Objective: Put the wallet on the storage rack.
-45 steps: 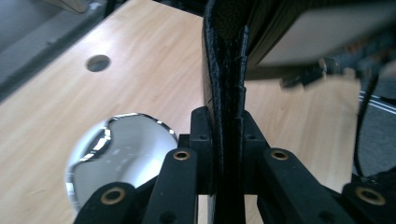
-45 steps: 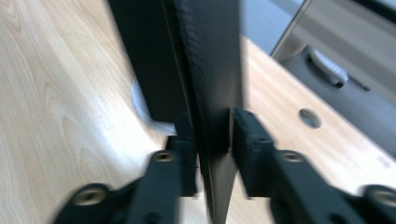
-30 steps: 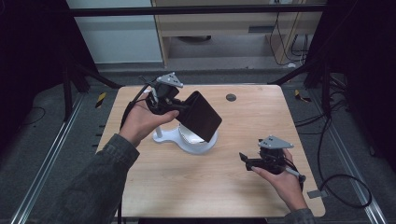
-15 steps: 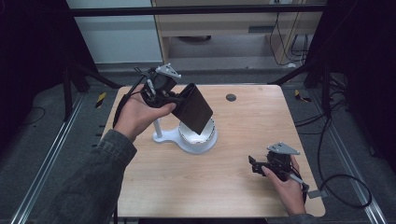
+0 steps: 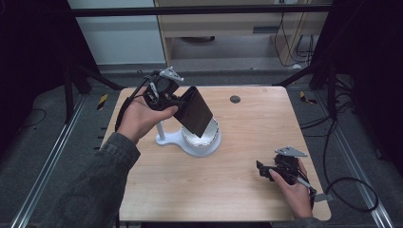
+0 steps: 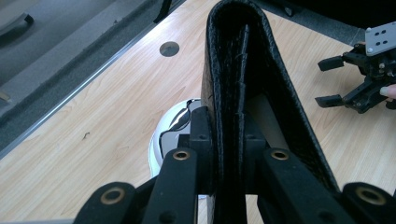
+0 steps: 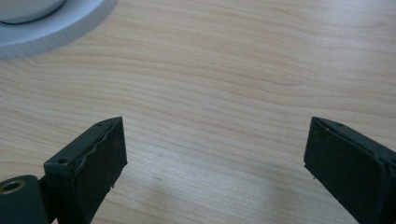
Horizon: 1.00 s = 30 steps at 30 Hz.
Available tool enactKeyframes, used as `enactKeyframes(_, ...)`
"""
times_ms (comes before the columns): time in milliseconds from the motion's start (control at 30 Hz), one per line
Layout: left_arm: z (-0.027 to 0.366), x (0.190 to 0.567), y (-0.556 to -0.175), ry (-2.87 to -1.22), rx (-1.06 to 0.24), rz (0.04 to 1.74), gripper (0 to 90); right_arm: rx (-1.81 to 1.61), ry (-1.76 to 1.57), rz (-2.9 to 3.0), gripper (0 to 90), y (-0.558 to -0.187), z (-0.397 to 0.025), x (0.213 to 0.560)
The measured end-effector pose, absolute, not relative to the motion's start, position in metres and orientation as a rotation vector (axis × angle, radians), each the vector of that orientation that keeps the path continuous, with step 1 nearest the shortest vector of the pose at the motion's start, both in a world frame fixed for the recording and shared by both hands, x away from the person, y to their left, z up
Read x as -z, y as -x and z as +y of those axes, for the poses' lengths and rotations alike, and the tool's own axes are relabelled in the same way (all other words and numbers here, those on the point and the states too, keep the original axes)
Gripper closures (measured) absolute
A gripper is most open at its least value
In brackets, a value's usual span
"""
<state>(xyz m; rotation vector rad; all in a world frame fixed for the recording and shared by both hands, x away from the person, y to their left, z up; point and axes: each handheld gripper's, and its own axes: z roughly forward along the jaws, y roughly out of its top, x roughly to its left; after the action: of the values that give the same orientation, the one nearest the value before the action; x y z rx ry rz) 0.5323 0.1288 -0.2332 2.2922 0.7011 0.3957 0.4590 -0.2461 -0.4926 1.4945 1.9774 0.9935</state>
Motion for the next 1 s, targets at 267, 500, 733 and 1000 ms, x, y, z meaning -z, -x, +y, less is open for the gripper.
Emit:
enactKeyframes(267, 0.133, 0.241, -0.539, -2.308, -0.393, 0.724, 80.4, -0.979, -1.503, 1.991, 6.2, -0.461, -0.246, 0.495)
enactKeyframes(500, 0.131, 0.251, -0.543, -2.315, -0.360, 0.724, 80.4, -0.975, -1.503, 1.999, 6.1, -0.461, -0.247, 0.496)
enactKeyframes(733, 0.124, 0.264, -0.551, -2.329, -0.345, 0.725, 80.3, -0.964, -1.505, 2.008, 6.0, -0.461, -0.247, 0.498)
enactKeyframes(1000, 0.118, 0.277, -0.562, -2.357, -0.333, 0.724, 80.3, -0.954, -1.517, 2.017, 5.9, -0.463, -0.249, 0.502)
